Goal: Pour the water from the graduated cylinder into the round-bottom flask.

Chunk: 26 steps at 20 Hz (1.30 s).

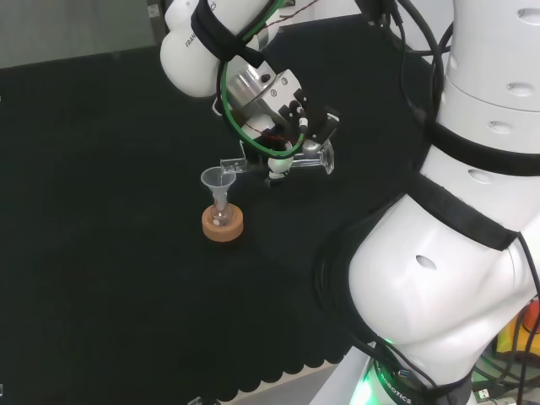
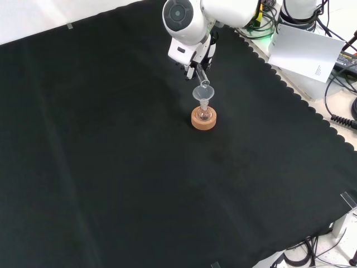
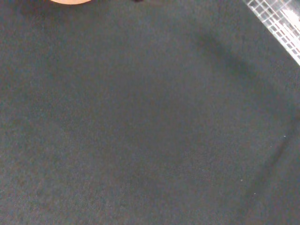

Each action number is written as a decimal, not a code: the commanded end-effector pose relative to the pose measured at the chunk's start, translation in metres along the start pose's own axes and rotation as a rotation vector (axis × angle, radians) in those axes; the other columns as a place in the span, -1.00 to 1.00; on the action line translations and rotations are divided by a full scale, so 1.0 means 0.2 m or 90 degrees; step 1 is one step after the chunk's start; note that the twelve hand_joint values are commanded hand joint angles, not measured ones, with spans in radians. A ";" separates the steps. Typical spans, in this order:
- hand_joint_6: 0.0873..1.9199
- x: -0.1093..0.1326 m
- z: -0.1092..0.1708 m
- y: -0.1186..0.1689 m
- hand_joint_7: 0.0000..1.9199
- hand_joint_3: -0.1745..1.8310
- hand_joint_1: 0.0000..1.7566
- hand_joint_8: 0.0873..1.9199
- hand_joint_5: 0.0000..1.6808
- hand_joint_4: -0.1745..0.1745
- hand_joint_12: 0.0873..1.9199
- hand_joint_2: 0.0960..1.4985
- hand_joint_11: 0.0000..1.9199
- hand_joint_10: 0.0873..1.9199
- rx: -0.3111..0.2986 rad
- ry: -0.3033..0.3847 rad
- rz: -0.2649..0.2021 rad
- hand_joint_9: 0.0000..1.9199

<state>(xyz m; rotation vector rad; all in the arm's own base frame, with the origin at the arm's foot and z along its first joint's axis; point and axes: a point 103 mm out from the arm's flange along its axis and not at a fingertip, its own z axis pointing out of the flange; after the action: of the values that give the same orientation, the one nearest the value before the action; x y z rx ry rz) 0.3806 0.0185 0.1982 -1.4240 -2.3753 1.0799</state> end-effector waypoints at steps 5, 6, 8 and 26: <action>0.07 0.01 -0.03 0.01 0.45 -0.85 0.28 -0.83 0.14 -0.65 -0.39 0.50 0.50 -1.00 0.010 -0.012 0.007 0.60; 0.07 0.01 -0.03 0.01 0.45 -0.86 0.28 -0.84 0.14 -0.65 -0.39 0.50 0.50 -1.00 0.012 -0.014 0.008 0.60; 0.07 -0.03 -0.01 -0.01 0.45 -0.86 0.28 -0.84 0.14 -0.65 -0.39 0.50 0.50 -1.00 0.010 -0.014 0.005 0.60; 0.08 -0.04 -0.02 -0.02 0.46 -0.86 0.28 -0.85 0.14 -0.64 -0.39 0.51 0.51 -1.00 0.019 -0.046 0.019 0.60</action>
<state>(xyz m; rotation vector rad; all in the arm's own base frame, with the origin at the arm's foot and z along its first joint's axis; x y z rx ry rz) 0.3835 0.0085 0.2046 -1.4381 -2.3761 1.1717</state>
